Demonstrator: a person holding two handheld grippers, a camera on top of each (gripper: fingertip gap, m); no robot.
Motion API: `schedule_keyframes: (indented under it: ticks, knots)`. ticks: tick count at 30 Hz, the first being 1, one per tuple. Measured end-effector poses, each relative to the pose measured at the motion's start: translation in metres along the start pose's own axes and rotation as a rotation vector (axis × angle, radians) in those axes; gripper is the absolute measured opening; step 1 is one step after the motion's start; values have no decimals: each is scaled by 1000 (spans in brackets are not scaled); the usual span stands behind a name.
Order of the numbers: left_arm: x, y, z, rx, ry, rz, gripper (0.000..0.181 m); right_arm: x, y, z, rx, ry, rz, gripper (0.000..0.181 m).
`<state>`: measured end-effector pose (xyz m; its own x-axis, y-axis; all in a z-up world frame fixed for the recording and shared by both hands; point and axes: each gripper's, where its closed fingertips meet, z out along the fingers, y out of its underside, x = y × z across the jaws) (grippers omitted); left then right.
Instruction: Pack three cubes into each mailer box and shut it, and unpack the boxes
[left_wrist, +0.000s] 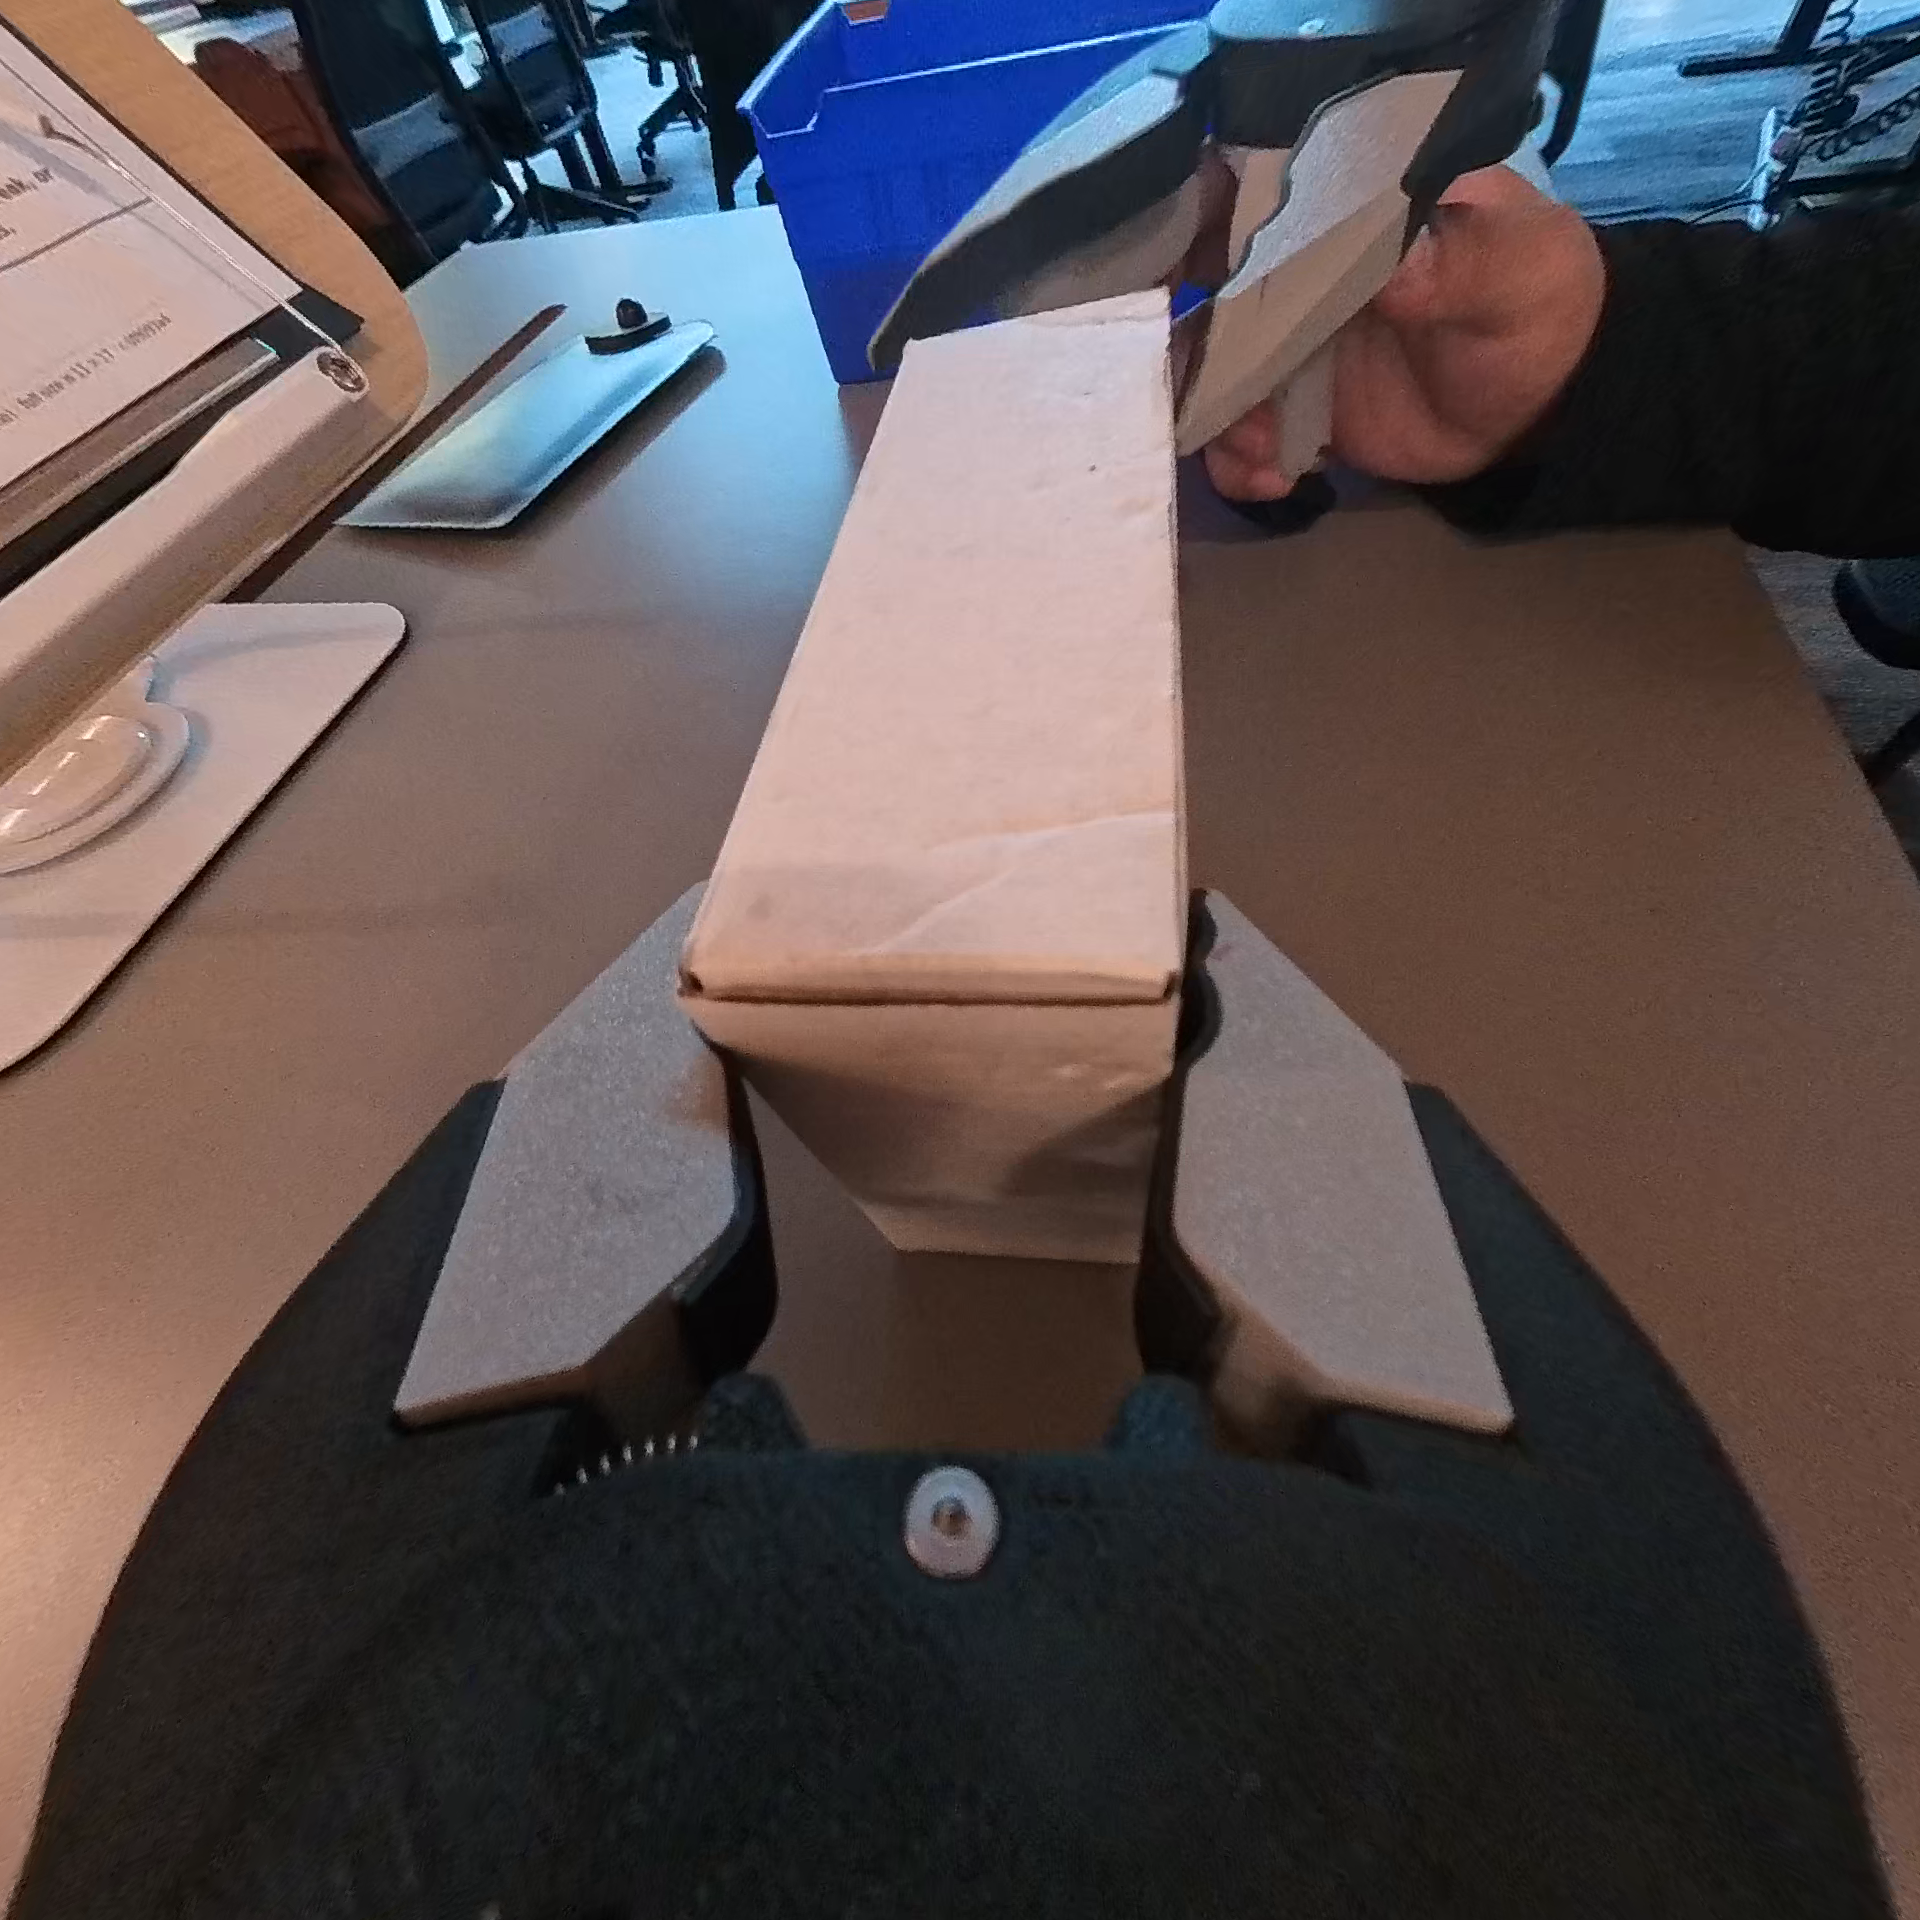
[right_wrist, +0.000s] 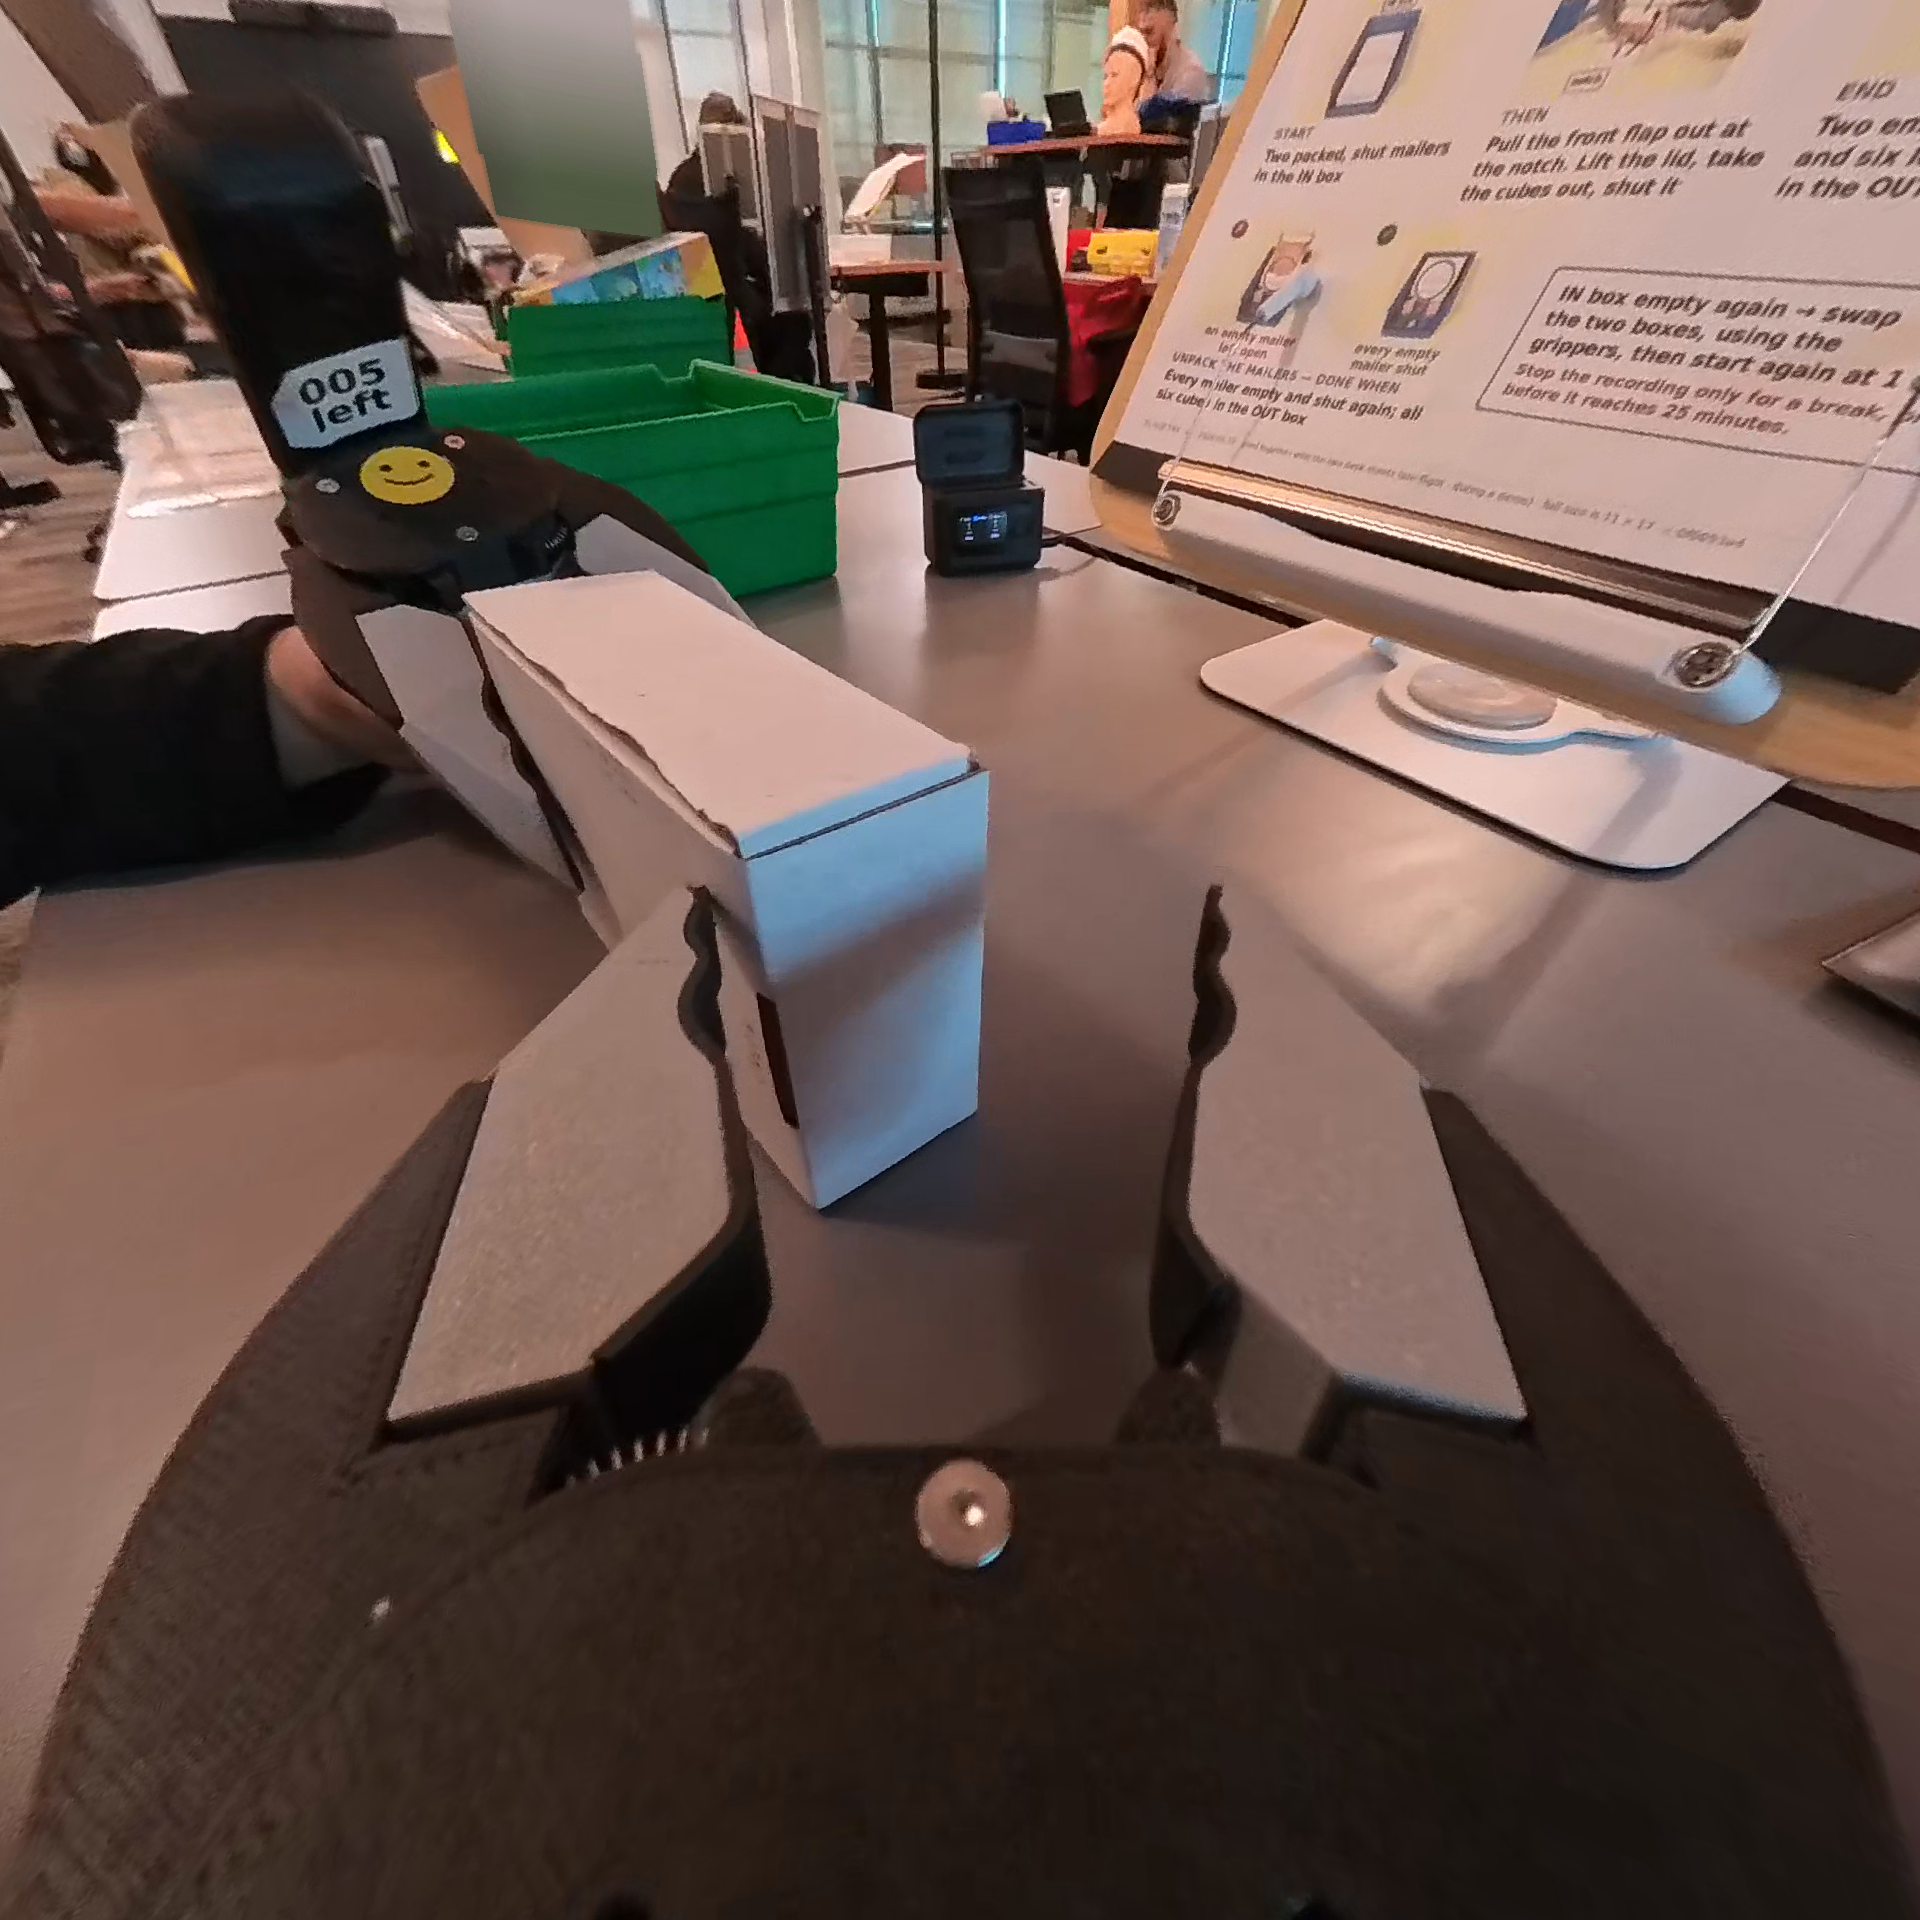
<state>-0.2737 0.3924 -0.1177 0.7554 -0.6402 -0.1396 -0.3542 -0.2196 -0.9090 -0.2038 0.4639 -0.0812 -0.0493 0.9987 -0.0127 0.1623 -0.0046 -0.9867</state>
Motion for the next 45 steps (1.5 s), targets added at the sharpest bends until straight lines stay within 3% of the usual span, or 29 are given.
schedule_keyframes:
  ticks: [16,27,45]
  knots:
    - [-2,1,1,-7,4,-18,85,15,0,-1,10,95,21,113]
    - [-2,0,2,-4,-5,-5,85,8,-14,-12,50,69,19,85]
    - [-2,0,2,-5,-11,-2,86,1,-16,-12,74,21,8,82]
